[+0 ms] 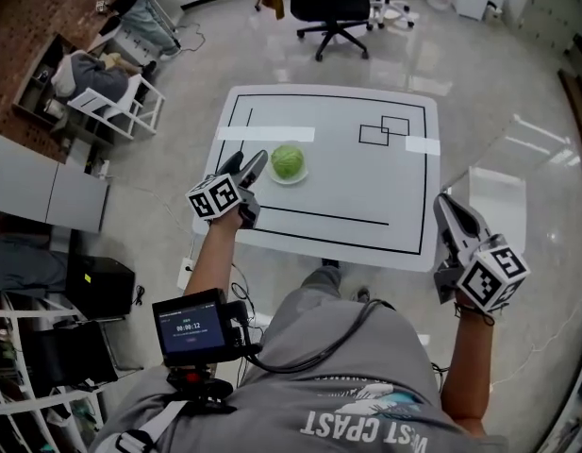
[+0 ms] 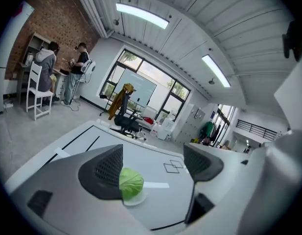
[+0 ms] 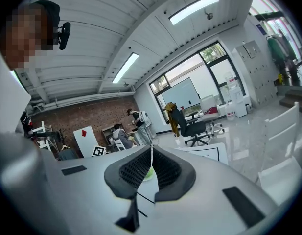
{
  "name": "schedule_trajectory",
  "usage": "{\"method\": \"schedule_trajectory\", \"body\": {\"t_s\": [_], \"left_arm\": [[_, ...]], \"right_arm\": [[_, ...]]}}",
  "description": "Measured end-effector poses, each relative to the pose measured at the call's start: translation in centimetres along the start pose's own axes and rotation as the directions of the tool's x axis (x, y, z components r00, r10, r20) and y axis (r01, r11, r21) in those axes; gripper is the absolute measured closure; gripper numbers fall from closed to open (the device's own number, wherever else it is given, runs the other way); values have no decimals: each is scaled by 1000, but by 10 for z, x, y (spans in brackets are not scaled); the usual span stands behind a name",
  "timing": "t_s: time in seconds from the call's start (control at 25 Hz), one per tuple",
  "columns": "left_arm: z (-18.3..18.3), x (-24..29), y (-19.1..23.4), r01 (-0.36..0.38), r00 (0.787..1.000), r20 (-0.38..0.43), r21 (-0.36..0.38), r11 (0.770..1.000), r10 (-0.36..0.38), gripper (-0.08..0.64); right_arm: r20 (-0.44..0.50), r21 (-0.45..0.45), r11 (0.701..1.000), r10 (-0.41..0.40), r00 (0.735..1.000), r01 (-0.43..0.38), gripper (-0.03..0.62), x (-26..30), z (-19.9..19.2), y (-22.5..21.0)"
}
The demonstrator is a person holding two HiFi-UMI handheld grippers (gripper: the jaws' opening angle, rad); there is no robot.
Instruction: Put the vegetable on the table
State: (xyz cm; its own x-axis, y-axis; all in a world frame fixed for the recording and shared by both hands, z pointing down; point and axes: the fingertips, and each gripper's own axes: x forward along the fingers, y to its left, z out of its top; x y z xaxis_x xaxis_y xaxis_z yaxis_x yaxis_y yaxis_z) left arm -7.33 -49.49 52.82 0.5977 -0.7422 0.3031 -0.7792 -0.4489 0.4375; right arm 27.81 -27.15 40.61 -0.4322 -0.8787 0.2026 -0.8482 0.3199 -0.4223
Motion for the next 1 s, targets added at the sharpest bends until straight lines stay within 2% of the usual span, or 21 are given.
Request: {"method": "schedule_trajectory", "body": {"t_s": [0.16, 0.32, 0.4, 0.56, 0.64, 0.84, 0.92, 1.0], "left_arm": [[25, -48, -43, 60, 994, 92, 36, 998, -63, 169], [38, -105, -95, 98, 984, 130, 172, 980, -122, 186], [46, -137, -120, 107, 978, 148, 256, 961, -148, 243], [60, -195, -171, 144, 954, 191, 386, 911, -231, 435], [61, -216, -194, 165, 943, 189, 448, 879, -274, 533], [63, -249, -230, 167, 934, 153, 613, 772, -323, 552], [62, -260, -236, 167, 929, 148, 648, 743, -338, 552], [60, -275, -236, 166, 927, 145, 669, 724, -347, 552]], "right_arm": [[13, -13, 999, 53, 998, -53, 586, -19, -5, 15], [19, -29, 992, 123, 992, -122, 586, -40, -11, 35], [19, -36, 986, 163, 986, -163, 586, -47, -14, 47], [24, -19, 971, 239, 971, -239, 586, -55, -18, 71], [19, -25, 963, 270, 963, -270, 586, -59, -20, 84], [-4, -101, 947, 306, 952, -305, 586, -64, -18, 118], [1, -121, 944, 309, 951, -306, 586, -66, -16, 132], [2, -132, 944, 307, 952, -304, 586, -67, -17, 149]]}}
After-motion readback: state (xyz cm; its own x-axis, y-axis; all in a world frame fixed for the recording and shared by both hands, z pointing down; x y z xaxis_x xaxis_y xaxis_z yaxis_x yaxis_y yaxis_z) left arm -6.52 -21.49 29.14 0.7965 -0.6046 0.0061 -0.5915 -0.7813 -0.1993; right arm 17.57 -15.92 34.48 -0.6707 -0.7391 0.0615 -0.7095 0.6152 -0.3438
